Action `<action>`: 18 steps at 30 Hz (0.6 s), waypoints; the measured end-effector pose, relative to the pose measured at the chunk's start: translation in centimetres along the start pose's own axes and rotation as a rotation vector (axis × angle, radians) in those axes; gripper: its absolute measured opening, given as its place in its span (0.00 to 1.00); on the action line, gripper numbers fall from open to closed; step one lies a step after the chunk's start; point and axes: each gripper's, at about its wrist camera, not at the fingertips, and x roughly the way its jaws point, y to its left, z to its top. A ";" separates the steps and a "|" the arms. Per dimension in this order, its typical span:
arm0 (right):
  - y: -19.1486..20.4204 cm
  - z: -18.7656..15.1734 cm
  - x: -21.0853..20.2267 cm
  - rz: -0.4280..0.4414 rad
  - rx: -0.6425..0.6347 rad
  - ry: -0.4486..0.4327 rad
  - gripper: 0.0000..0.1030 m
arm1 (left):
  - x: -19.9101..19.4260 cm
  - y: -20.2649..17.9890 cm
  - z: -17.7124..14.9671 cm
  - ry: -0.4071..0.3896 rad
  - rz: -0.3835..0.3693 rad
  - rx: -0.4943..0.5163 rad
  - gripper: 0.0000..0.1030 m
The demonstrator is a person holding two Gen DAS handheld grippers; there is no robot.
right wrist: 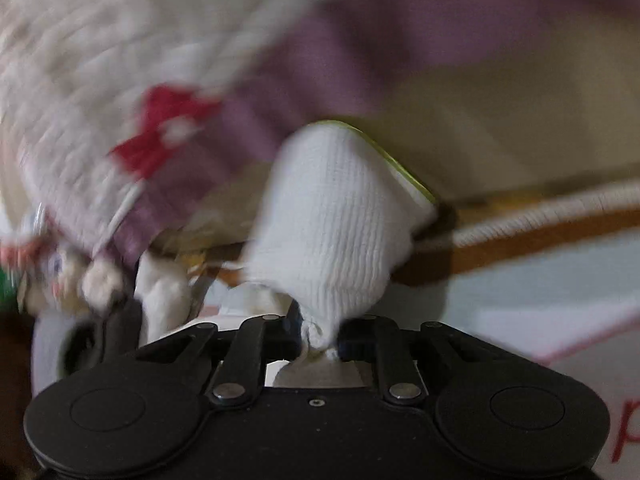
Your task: Fold clothes
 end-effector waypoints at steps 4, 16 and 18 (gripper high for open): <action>5.0 -0.4 -3.6 0.126 -0.139 -0.043 0.15 | -0.4 1.0 0.0 0.019 0.003 -0.072 0.42; 15.6 -18.8 -16.7 0.229 -0.808 0.043 0.15 | -6.2 5.5 -0.9 -0.019 0.046 -0.354 0.46; 13.9 -21.3 -16.1 0.185 -0.784 0.094 0.15 | -6.5 6.1 -1.9 0.014 0.038 -0.401 0.46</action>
